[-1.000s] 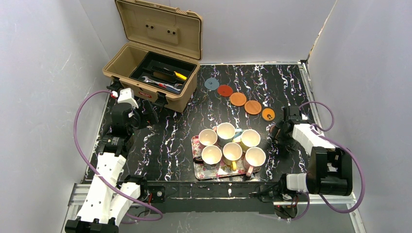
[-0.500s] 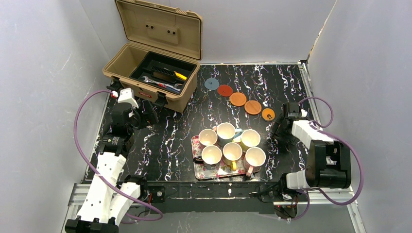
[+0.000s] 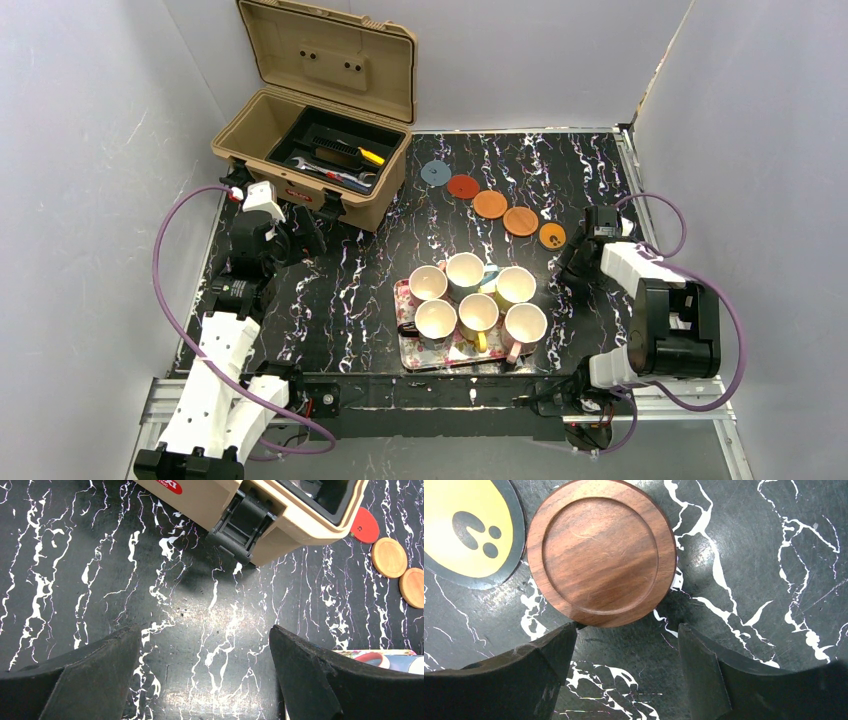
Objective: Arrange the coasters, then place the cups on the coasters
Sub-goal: Move the coaster to the center of the board.
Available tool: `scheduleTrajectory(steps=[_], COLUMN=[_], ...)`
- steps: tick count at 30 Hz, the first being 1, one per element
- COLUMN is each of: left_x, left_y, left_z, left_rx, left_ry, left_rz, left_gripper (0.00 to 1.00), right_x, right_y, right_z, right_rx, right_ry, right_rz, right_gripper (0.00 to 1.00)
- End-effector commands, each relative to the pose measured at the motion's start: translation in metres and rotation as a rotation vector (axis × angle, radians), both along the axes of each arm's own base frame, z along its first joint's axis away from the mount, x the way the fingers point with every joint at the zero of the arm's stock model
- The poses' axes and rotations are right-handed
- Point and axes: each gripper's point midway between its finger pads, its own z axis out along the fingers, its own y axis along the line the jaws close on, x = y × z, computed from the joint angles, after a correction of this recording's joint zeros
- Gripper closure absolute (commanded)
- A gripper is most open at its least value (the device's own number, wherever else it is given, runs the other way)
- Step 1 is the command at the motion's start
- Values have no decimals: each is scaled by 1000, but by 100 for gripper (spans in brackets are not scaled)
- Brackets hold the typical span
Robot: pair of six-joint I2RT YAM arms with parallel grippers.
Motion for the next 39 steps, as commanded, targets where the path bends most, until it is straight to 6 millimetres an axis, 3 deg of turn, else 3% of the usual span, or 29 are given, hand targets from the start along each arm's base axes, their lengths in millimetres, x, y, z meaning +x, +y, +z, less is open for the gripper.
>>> scheduleTrajectory(steps=[1,9,13,25,39], left_x=[-1,-1,-1,-1,-1], left_y=[4,3,3,3,4], left_z=[0,1,1,1,1], left_rx=[17,13,12,15,19], left_ry=[4,3,1,2,4], left_rz=[12,9,10,11,13], left_gripper=[2,2,2,2,2], right_x=[-20,-6,4,14,22], right_y=[31,20,10,-20,-28], right_z=[-20,34,48,26,5], right_rx=[167,110,85,162,177], right_ry=[78,-61,-104,-77,-66], right_rz=[38,23,0,-57,-71], right_gripper=[17,15,17,32,38])
